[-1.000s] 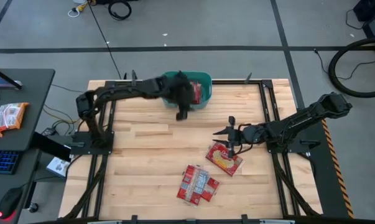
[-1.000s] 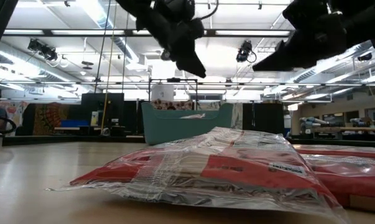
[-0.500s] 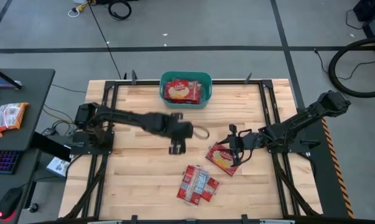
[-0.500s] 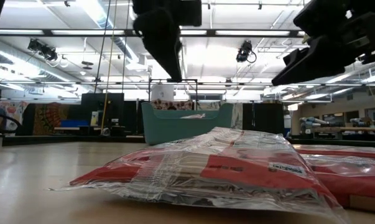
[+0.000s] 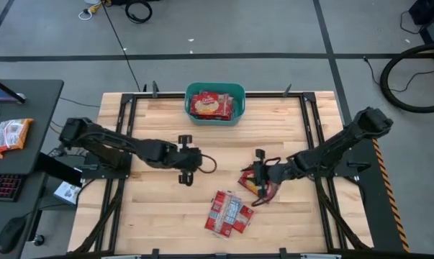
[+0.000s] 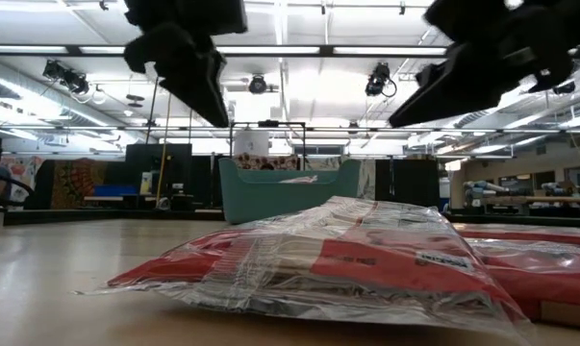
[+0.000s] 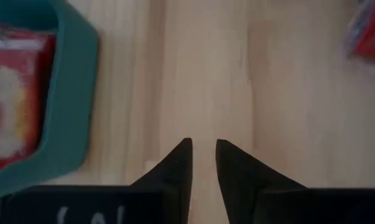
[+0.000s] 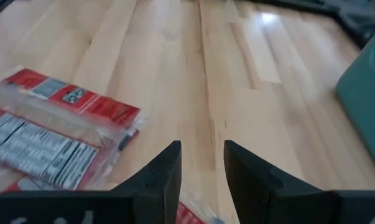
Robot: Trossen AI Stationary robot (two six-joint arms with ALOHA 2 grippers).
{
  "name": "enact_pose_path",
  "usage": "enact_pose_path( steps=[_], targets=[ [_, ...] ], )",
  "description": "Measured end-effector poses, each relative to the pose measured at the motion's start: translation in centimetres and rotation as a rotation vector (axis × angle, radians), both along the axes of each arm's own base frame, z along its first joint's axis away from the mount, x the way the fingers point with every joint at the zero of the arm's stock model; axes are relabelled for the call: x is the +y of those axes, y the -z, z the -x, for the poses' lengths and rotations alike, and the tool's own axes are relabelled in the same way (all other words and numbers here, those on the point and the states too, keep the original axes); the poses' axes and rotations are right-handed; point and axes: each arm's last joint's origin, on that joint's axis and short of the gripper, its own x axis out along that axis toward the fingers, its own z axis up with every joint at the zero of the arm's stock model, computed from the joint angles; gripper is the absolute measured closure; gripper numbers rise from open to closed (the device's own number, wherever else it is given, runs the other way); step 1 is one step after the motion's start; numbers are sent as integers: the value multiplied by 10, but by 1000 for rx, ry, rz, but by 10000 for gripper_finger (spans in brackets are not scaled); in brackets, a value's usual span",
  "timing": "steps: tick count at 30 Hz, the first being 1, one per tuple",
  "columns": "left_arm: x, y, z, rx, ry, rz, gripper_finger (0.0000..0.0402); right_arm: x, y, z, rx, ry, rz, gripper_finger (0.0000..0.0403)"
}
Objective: Sort popcorn bags into baskets
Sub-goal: Put the popcorn bag into the green bin
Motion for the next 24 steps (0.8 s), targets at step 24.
enact_pose_path(
  steps=[24],
  targets=[
    [2, 5, 85, -563, 295, -17, 336, 50, 0, -70, 618, 475, -119, 233]
  ],
)
